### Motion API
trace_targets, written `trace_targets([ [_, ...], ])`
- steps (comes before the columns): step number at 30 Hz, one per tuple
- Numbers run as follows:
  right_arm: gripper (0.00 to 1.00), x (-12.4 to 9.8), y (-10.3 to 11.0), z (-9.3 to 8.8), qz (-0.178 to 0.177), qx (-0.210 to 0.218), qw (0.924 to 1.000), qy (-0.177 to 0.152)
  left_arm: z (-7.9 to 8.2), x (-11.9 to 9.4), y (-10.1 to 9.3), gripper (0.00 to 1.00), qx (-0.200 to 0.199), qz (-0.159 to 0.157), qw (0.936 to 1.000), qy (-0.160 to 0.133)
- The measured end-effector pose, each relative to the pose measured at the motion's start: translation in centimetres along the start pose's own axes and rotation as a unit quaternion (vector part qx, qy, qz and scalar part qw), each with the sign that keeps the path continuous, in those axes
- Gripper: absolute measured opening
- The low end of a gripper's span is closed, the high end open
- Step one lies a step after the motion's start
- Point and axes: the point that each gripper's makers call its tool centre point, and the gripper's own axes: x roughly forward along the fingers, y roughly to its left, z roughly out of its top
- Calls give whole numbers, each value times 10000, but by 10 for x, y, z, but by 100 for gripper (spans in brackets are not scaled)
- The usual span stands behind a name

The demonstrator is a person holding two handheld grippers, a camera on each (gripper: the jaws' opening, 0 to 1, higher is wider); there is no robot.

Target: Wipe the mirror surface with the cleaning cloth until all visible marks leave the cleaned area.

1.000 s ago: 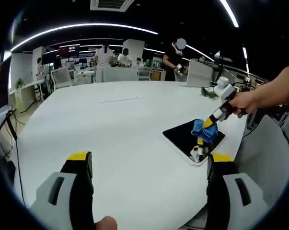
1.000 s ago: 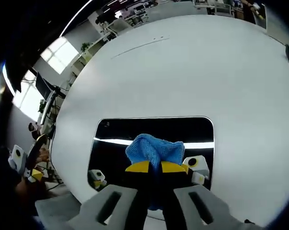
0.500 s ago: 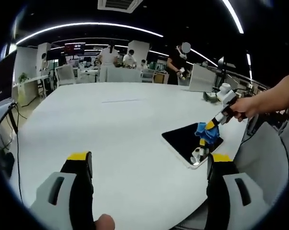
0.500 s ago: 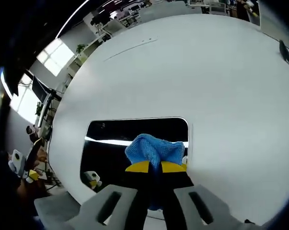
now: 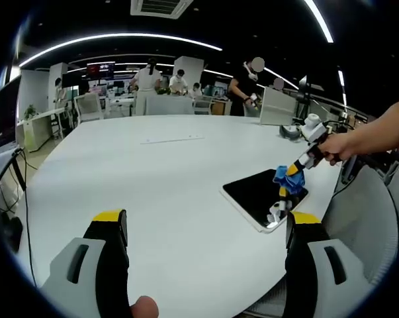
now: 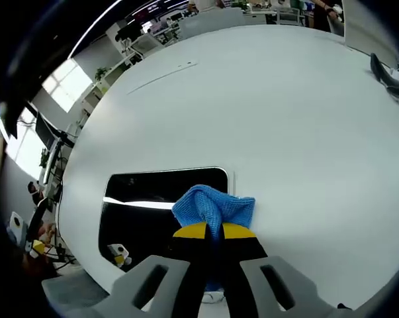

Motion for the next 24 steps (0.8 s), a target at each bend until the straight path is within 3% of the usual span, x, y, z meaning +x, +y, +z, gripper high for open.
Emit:
trace_targets([
  [2,1,0,-1,0,35,87,10000,-23,-2,0,1,99,-3,9,10000,8],
  [8,1,1,2,0,-135,-241,9996,-1,-3,-1,1,99,-23,32,10000,25],
  [10,1,1,1,0,-165,-19,9999,-48,-2,-1,0,99,-15,42,10000,10],
  [24,1,-8,1,-15,-159,112,9998,-55,0,2,-8,99,-31,22,10000,-84],
])
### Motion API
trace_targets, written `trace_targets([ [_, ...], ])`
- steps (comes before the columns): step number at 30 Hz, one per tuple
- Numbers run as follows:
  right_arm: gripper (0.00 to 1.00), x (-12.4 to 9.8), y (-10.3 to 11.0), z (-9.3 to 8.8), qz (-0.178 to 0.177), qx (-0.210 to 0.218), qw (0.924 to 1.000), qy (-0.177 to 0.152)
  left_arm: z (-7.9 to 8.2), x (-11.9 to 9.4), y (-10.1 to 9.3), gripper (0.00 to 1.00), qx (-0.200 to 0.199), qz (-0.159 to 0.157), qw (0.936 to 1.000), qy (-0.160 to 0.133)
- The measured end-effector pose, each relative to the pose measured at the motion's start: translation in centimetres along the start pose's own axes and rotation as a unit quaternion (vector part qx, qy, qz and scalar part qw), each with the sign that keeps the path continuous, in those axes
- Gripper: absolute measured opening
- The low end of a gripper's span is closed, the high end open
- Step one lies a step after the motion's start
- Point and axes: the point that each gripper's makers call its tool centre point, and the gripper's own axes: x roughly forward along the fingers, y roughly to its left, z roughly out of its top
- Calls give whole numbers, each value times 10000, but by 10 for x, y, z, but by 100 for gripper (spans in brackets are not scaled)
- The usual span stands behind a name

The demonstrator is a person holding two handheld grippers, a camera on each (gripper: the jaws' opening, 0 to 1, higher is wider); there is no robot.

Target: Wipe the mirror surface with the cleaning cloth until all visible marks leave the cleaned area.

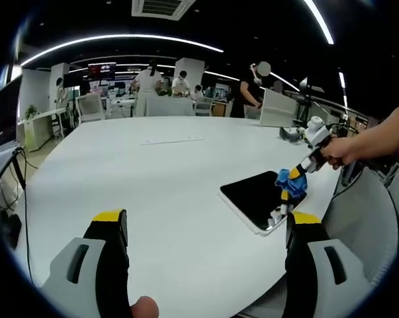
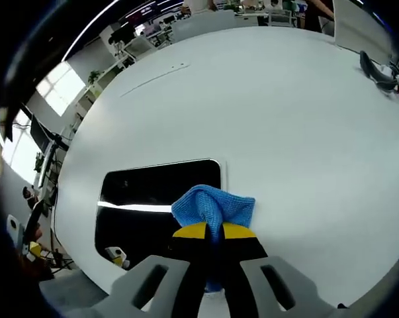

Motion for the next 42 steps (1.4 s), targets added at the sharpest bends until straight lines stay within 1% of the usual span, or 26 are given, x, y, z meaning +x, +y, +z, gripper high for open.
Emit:
trace_targets([
  [2,1,-2,0,-4,-24,-26,10000,-9,-2,0,-4,99,14,-31,10000,11],
  [6,1,-6,-1,-10,-20,256,9997,-28,-4,1,-8,99,46,-80,9999,45],
  [8,1,-7,1,-15,-20,187,9998,7,-7,2,-8,99,29,-103,9999,74],
  [12,1,-10,3,-21,27,274,9996,64,-1,2,-7,99,23,-99,9999,40],
  [14,1,-11,3,-23,38,282,9996,66,-2,3,-5,99,12,-107,9999,35],
  [17,1,-13,4,-27,66,299,9995,127,-4,4,-8,99,20,-130,9999,65],
  [20,1,-15,5,-32,118,129,9997,173,-6,5,-12,99,-15,-179,9998,91],
  [25,1,-18,4,-37,116,291,9994,151,-2,7,-16,99,20,-247,9997,57],
  [29,1,-18,5,-37,97,279,9995,113,0,10,-13,99,49,-253,9996,68],
  [32,1,-17,6,-36,49,169,9997,141,2,12,-9,99,36,-196,9998,66],
  [34,1,-17,5,-36,43,131,9998,157,5,12,-9,99,20,-177,9998,55],
  [36,1,-17,5,-36,35,124,9998,166,7,13,-11,99,102,-219,9997,32],
  [39,1,-16,5,-35,37,124,9998,177,6,14,-9,99,116,-209,9997,31],
  [42,0,-16,4,-35,86,195,9996,205,1,15,-5,99,63,-170,9998,78],
])
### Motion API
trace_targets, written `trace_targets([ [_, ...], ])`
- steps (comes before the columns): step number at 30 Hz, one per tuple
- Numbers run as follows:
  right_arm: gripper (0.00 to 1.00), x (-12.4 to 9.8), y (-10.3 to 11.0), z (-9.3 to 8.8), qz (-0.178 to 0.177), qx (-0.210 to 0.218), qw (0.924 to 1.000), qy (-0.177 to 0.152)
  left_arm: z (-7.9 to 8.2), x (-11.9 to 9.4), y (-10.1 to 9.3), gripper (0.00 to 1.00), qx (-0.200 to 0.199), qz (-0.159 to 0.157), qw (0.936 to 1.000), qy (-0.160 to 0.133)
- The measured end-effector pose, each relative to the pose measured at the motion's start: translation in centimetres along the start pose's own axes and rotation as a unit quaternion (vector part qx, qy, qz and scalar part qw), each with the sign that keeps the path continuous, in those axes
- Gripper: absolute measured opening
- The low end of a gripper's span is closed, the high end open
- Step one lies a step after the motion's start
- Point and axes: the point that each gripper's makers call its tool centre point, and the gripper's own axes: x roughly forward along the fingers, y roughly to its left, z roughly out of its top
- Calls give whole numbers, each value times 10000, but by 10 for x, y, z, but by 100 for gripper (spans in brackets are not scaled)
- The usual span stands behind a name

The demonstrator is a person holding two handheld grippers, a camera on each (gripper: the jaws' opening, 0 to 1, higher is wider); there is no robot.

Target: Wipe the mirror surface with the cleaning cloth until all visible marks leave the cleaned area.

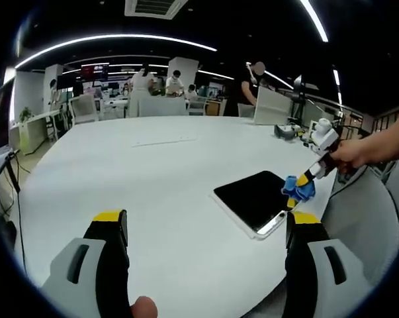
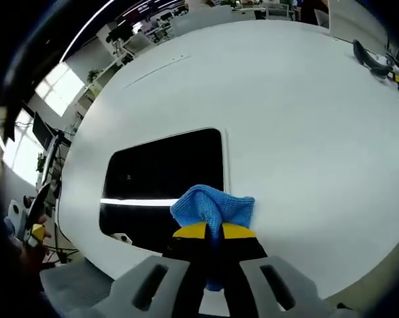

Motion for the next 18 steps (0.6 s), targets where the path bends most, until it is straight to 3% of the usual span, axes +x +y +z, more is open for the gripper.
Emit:
trace_targets([
  [14,0,-1,2,-1,-171,6,9999,-15,2,-4,5,99,-19,0,10000,-61],
  [18,0,0,11,-1,-81,-11,10000,-4,1,-7,6,99,-11,18,10000,-43],
])
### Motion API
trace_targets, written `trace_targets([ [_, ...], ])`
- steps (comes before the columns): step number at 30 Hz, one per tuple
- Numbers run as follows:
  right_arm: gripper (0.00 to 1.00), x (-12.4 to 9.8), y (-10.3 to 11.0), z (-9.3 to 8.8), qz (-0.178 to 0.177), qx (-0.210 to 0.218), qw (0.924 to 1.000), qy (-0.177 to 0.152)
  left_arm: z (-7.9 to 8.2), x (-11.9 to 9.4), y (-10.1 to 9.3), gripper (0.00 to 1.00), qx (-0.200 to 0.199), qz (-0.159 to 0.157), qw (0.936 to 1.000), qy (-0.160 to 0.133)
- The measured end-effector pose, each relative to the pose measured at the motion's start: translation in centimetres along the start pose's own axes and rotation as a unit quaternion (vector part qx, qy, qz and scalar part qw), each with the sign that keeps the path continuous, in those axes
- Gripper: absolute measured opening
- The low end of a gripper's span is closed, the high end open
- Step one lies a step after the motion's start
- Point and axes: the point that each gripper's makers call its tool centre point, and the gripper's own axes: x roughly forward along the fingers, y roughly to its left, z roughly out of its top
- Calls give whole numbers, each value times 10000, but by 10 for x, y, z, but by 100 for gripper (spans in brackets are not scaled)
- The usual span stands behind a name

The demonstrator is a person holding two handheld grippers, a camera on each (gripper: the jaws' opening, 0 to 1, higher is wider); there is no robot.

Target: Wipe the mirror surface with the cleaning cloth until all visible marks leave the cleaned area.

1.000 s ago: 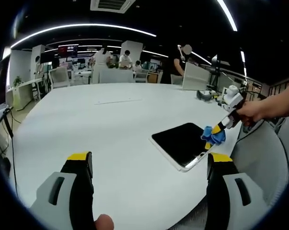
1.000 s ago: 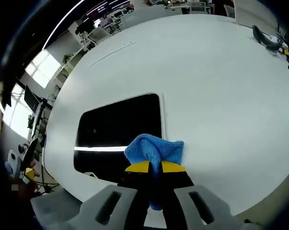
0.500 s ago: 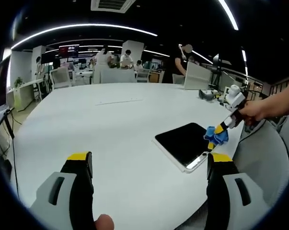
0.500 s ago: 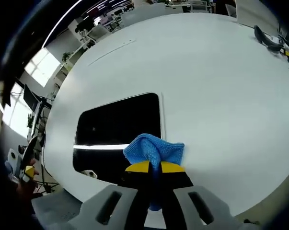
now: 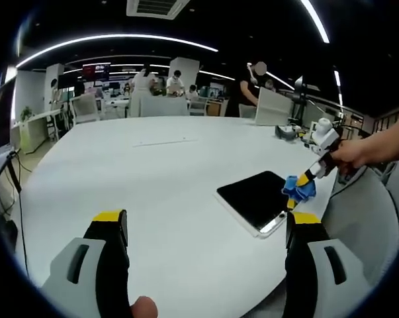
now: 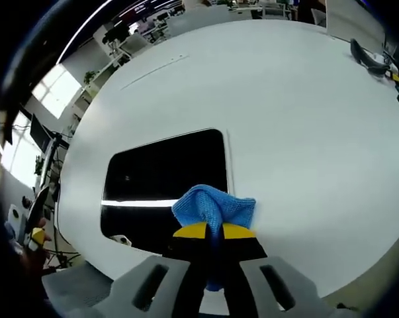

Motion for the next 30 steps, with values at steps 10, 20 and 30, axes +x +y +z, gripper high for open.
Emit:
trace_targets([
  [10,1,5,16,-4,52,-64,10000,48,-1,0,-4,99,7,-19,10000,7],
  [20,1,10,28,-6,-343,-364,9986,193,-2,3,-7,98,-33,-28,10000,-24],
  [30,1,15,46,-4,-177,-240,9993,230,-6,-3,2,99,-28,109,9999,-20],
])
